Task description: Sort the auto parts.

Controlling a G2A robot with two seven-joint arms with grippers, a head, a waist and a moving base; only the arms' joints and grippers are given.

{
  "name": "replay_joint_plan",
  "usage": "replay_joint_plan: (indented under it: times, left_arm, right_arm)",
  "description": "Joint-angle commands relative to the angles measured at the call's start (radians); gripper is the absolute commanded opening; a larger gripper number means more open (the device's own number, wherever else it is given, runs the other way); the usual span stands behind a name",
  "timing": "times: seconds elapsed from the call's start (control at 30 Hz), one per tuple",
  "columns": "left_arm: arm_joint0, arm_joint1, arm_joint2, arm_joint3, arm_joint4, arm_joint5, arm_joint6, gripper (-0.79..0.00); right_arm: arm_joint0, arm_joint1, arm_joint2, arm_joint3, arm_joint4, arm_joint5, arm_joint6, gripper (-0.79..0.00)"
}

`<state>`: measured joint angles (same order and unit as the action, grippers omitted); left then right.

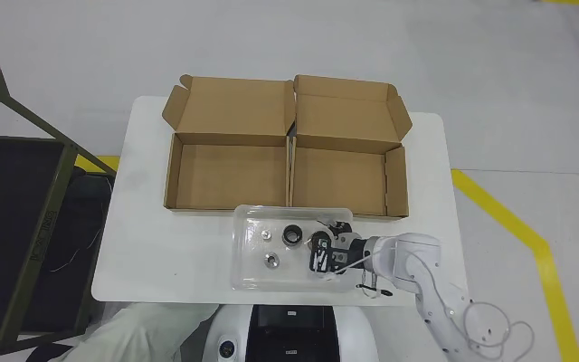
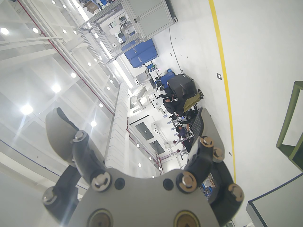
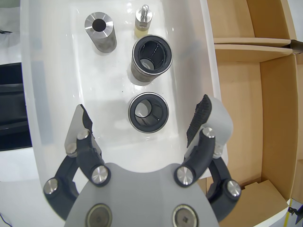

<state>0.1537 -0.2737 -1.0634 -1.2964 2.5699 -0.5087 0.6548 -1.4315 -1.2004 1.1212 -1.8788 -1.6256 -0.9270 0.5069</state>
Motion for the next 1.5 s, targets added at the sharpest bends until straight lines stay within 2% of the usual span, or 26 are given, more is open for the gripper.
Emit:
replay_joint_plan:
  times: [0.0, 0.33, 1.03, 1.13, 1.27, 1.47]
  left_arm:
    - [0.0, 0.0, 0.0, 0.0, 0.0, 0.0, 0.0, 0.0]
    - [0.0, 0.0, 0.0, 0.0, 0.0, 0.0, 0.0, 0.0]
    - [0.0, 0.0, 0.0, 0.0, 0.0, 0.0, 0.0, 0.0]
    - [0.0, 0.0, 0.0, 0.0, 0.0, 0.0, 0.0, 0.0]
    - [0.0, 0.0, 0.0, 0.0, 0.0, 0.0, 0.0, 0.0]
    - [0.0, 0.0, 0.0, 0.0, 0.0, 0.0, 0.0, 0.0]
  right_arm:
    - [0.007, 0.001, -0.006, 0.006, -0.006, 0.011, 0.004, 0.0]
    - [0.026, 0.006, -0.028, 0.04, -0.025, 0.039, 0.012, -0.034]
    - [0.066, 0.014, -0.066, 0.093, 0.013, 0.045, 0.051, -0.197]
    - [0.071, 0.015, -0.074, 0.099, 0.021, 0.043, 0.055, -0.256]
    - [0.081, 0.016, -0.085, 0.109, 0.029, 0.046, 0.061, -0.394]
    - [0.091, 0.017, -0.096, 0.115, 0.041, 0.052, 0.068, -0.48]
